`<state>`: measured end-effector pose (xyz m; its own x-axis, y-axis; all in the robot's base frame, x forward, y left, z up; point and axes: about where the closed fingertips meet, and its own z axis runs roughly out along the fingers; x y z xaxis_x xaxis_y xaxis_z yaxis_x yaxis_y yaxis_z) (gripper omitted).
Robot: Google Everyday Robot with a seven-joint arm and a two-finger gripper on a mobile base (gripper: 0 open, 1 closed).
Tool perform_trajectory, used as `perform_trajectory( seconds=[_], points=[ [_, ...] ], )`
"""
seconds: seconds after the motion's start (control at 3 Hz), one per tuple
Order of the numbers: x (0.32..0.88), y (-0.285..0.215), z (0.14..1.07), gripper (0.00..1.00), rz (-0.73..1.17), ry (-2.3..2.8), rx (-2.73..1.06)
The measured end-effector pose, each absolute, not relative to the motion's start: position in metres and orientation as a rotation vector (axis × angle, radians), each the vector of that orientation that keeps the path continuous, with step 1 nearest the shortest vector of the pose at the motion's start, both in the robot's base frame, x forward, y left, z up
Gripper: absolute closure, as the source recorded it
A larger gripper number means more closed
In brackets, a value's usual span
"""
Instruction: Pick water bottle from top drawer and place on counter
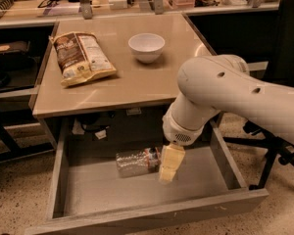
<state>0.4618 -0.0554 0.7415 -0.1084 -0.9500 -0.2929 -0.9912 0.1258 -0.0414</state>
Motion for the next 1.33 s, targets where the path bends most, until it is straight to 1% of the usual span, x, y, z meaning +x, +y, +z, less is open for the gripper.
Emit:
perform_trajectory(
  seconds=[0.67, 1.33],
  points=[
    [0.484, -0.021, 0.696, 0.0, 0.296, 2.125, -1.946],
    [0.485, -0.009, 0.656, 0.0, 0.371, 2.153, -1.938]
  ],
)
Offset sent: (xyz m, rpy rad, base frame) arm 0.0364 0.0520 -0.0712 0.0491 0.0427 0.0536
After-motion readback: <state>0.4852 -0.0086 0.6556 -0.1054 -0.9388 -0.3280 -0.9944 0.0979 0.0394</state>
